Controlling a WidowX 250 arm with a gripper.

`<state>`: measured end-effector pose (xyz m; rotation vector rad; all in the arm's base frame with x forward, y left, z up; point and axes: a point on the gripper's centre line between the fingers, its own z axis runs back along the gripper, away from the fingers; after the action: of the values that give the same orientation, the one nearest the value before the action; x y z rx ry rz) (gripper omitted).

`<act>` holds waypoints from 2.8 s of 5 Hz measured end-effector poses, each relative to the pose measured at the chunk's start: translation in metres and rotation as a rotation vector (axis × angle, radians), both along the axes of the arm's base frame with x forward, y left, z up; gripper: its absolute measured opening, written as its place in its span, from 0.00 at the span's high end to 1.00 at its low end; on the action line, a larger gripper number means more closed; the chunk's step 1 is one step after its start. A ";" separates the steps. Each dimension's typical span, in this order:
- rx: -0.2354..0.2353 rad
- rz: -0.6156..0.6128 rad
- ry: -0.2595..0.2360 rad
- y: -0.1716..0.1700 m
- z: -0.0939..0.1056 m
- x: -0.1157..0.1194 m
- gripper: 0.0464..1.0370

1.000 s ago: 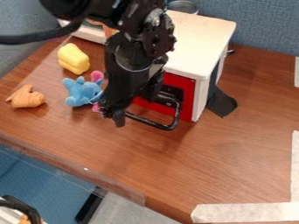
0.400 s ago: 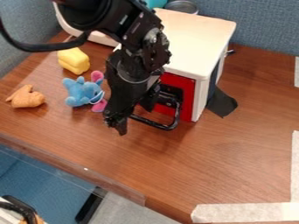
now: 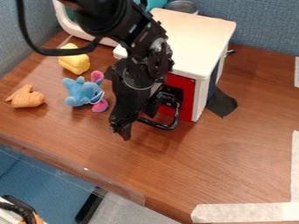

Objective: Opened the drawer

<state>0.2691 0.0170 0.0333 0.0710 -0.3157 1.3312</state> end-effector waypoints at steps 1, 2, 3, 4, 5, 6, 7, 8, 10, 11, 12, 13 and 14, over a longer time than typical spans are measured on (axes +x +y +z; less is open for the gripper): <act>0.002 0.003 0.006 0.000 -0.008 0.002 0.30; 0.006 0.012 0.000 -0.001 -0.008 0.002 0.62; -0.008 0.032 0.002 -0.002 -0.010 -0.006 0.83; -0.025 0.053 0.011 -0.003 -0.009 -0.022 0.88; -0.027 0.045 0.014 -0.005 -0.009 -0.037 0.89; -0.029 0.039 0.021 -0.005 -0.009 -0.051 0.89; -0.036 0.041 0.027 -0.007 -0.008 -0.065 0.89; -0.042 0.042 0.026 -0.007 -0.008 -0.073 0.89; -0.057 0.036 0.022 -0.007 -0.004 -0.088 0.89; -0.073 0.055 0.025 -0.008 -0.003 -0.094 0.89; -0.085 0.071 0.030 -0.009 -0.002 -0.099 0.84; -0.078 0.057 0.050 -0.008 0.000 -0.103 0.59; -0.057 0.029 0.063 -0.006 0.003 -0.104 0.26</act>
<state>0.1649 0.0109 0.0360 0.0701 -0.2238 1.3630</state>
